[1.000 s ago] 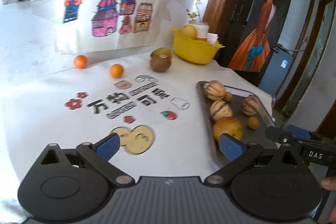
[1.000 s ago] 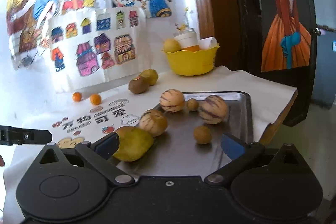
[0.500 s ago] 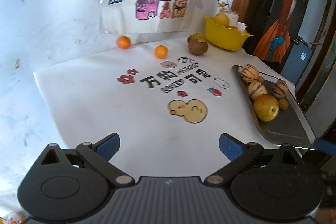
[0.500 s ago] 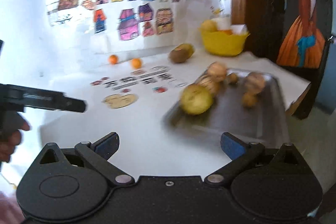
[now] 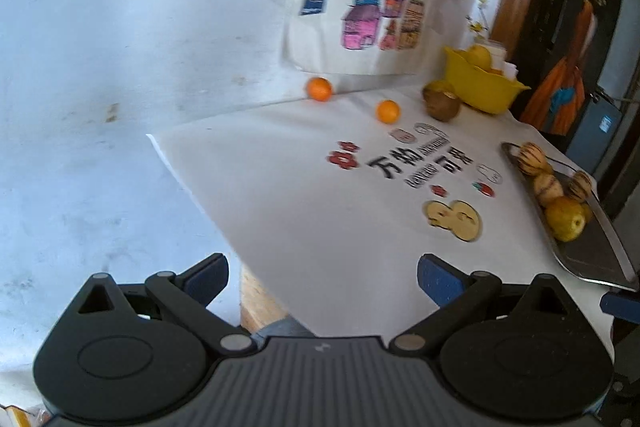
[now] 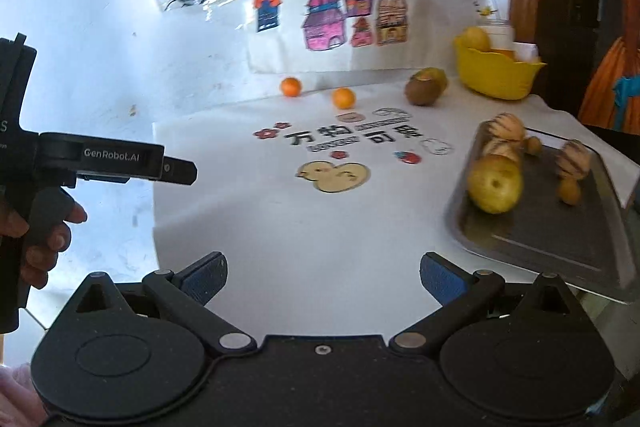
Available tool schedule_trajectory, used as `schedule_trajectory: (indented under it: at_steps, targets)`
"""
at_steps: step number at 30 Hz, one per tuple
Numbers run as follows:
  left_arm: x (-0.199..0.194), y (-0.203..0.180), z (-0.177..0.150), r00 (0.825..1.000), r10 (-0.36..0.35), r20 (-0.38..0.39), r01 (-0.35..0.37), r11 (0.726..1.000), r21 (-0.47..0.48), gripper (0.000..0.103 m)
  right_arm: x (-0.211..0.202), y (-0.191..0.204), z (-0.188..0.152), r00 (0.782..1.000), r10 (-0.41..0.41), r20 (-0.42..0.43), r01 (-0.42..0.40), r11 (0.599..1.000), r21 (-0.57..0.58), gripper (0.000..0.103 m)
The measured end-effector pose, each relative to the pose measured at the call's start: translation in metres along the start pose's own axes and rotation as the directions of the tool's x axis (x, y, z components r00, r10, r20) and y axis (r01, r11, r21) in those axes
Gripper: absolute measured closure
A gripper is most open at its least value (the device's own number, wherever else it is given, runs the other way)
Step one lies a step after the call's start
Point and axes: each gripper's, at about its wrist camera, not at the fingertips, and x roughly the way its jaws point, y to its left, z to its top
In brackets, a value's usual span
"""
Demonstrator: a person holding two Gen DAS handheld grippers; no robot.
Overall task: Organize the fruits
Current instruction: 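Withdraw both open tools from the tray toward the small oranges, then grasp a small orange with the left tool while the right tool grasps another orange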
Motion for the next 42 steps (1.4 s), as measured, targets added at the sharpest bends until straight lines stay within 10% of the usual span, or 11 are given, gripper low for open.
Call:
schedule_trajectory:
  at_steps: [8,28,42]
  targets:
    - [0.015,0.027,0.026,0.999,0.043,0.028,-0.044,0.998,0.035,0.000,0.033,0.003,0.045,0.990,0.124,-0.061,-0.120,0.990,0.070,0.001]
    - [0.081,0.010,0.102,0.992,0.063,0.105,-0.081,0.983,0.168,0.000,0.095,0.003,0.116,0.999,0.001,0.046,0.011,0.964,-0.267,0.001]
    - [0.129,0.002,0.124,0.996,0.049,0.078,-0.050,0.999,0.002,0.000,0.157,-0.034,0.135,1.000,-0.028,0.005,0.027,0.920,-0.391,0.001]
